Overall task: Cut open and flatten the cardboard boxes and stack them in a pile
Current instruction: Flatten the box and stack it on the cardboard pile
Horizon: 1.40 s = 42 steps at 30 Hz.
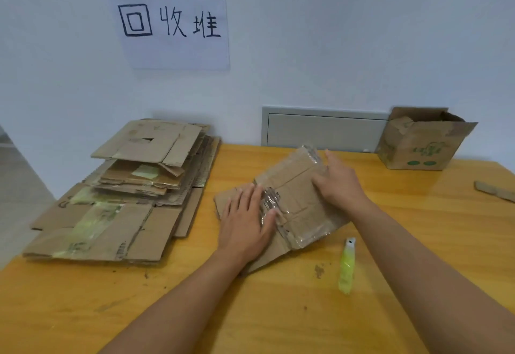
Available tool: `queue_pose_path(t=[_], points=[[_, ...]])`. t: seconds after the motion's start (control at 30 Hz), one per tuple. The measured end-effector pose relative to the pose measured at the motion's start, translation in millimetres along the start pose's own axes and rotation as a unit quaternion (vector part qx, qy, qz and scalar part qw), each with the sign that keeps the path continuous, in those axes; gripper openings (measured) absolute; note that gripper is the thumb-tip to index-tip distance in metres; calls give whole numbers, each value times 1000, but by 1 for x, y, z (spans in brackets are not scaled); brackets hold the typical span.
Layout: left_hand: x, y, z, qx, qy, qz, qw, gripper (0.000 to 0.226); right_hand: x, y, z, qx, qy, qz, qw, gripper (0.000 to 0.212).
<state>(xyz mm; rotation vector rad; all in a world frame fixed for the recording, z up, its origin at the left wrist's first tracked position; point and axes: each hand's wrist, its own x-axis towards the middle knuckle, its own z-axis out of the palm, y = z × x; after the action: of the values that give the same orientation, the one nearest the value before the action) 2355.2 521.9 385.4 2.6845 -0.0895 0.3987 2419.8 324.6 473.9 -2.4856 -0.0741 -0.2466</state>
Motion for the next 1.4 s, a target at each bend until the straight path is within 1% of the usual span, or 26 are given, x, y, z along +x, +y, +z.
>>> queue_pose_path(t=[0.07, 0.13, 0.2, 0.23, 0.3, 0.37, 0.43, 0.47, 0.5, 0.57, 0.63, 0.67, 0.7, 0.73, 0.77, 0.83, 0.87, 0.9, 0.97, 1.03, 1.1, 1.2, 1.27, 1.33, 1.4], points=[[5, 1, -11, -30, 65, -2, 997, 65, -3, -19, -11, 2, 67, -64, 996, 37], [13, 0, -27, -71, 120, -2, 990, 65, -8, -34, -19, 33, 142, -122, 982, 34], [20, -2, -46, -110, 168, -5, 980, 64, -15, -47, -25, 62, 216, -183, 957, 35], [22, -3, -55, -129, 189, -6, 973, 64, -20, -53, -28, 74, 244, -218, 942, 33], [22, -8, -72, -171, 224, -6, 959, 59, -32, -60, -26, 60, 270, -300, 913, 24], [16, -14, -81, -216, 249, -4, 944, 55, -43, -55, -13, -2, 249, -371, 895, 18], [7, -20, -81, -257, 236, -11, 937, 56, -57, -44, 10, -64, 188, -414, 888, 13], [3, -24, -79, -260, 206, -11, 943, 59, -66, -37, 24, -87, 144, -429, 887, 10], [-2, -26, -75, -244, 160, -7, 956, 60, -76, -29, 39, -102, 101, -446, 883, 6], [-12, -30, -64, -179, 37, -2, 983, 59, -93, -15, 63, -114, 16, -471, 874, 7], [-19, -34, -50, -113, -77, -1, 991, 57, -104, -8, 78, -135, -80, -459, 874, 20], [-21, -36, -44, -77, -118, -1, 990, 56, -108, -7, 81, -140, -121, -441, 878, 28], [-22, -38, -38, -40, -150, -1, 988, 56, -109, -7, 80, -130, -154, -409, 890, 37], [-23, -41, -33, -5, -173, -2, 985, 56, -108, -7, 78, -107, -168, -371, 907, 44], [-24, -43, -29, 27, -187, -4, 982, 57, -104, -5, 77, -79, -155, -335, 926, 49], [-25, -45, -23, 71, -195, -8, 978, 57, -86, -2, 75, -71, -81, -283, 953, 58], [-26, -46, -22, 82, -196, -7, 977, 57, -75, -1, 74, -101, -72, -250, 960, 62], [-26, -45, -21, 88, -199, -4, 976, 58, -65, -1, 74, -141, -96, -206, 964, 64], [-26, -46, -19, 93, -206, -3, 974, 59, -51, 4, 82, -195, -183, -130, 955, 67], [-26, -47, -18, 91, -213, -6, 973, 60, -47, 8, 91, -201, -235, -91, 947, 70], [-24, -48, -17, 87, -217, -9, 972, 61, -48, 14, 99, -188, -235, -78, 950, 71], [-23, -43, -17, 83, -223, -9, 971, 62, -48, 18, 101, -192, -236, -81, 949, 70], [-22, -39, -19, 70, -223, -23, 972, 61, -48, 19, 102, -186, -234, -83, 951, 69], [-21, -35, -21, 39, -208, -68, 975, 62, -51, 19, 102, -172, -210, -87, 959, 67], [-19, -28, -24, 9, -185, -130, 974, 64, -55, 19, 101, -147, -174, -82, 970, 66]])
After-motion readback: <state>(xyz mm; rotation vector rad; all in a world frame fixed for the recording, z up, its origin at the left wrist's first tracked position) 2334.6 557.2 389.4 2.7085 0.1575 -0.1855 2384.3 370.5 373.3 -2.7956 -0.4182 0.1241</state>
